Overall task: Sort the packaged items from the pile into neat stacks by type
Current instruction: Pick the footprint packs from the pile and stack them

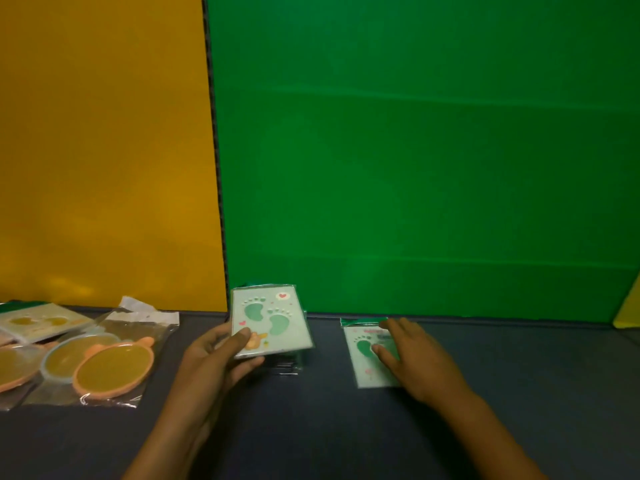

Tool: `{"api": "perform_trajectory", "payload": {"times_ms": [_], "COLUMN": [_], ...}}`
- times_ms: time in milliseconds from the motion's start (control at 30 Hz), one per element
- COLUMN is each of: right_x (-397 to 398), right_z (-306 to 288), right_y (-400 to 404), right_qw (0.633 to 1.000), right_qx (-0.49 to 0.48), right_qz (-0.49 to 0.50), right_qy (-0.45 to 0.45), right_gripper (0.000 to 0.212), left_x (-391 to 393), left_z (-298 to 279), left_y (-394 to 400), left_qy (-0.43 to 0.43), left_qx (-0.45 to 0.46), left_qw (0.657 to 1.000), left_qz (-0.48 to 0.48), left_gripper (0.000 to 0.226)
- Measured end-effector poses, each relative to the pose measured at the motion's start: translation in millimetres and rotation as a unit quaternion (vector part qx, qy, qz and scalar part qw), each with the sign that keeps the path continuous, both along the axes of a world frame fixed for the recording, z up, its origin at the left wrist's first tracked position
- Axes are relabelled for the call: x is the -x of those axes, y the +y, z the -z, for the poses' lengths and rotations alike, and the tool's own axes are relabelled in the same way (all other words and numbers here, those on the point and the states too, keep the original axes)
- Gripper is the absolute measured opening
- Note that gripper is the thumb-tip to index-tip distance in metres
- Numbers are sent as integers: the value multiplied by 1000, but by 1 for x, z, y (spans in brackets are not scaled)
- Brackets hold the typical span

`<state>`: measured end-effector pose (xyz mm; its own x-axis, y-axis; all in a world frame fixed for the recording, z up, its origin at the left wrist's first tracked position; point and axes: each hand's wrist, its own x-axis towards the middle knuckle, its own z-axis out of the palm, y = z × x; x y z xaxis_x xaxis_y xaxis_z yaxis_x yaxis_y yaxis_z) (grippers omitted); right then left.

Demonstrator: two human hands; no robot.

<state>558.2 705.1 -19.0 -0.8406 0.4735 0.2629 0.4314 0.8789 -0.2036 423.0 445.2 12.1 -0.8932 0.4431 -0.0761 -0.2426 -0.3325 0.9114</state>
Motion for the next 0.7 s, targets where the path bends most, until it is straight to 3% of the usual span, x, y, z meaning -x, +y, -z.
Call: {"api": "perform_trajectory", "payload": {"times_ms": [233, 467, 700], "right_x": [-57, -95, -106], "right_z": [-7, -2, -1], "right_y": [16, 28, 27], "right_qw": [997, 995, 995], "right_qx": [-11, -2, 1], "right_qz": [69, 95, 97], "right_qy": [-24, -2, 7], "right_gripper": [58, 57, 54], "left_x": [-29, -54, -48], "left_z": [5, 15, 56], "left_y": [51, 109, 159], "left_qy": [31, 101, 162], "left_qx": [31, 75, 186], "left_qw": [997, 986, 961], "left_qz": [63, 112, 128], "left_gripper": [10, 41, 28]}}
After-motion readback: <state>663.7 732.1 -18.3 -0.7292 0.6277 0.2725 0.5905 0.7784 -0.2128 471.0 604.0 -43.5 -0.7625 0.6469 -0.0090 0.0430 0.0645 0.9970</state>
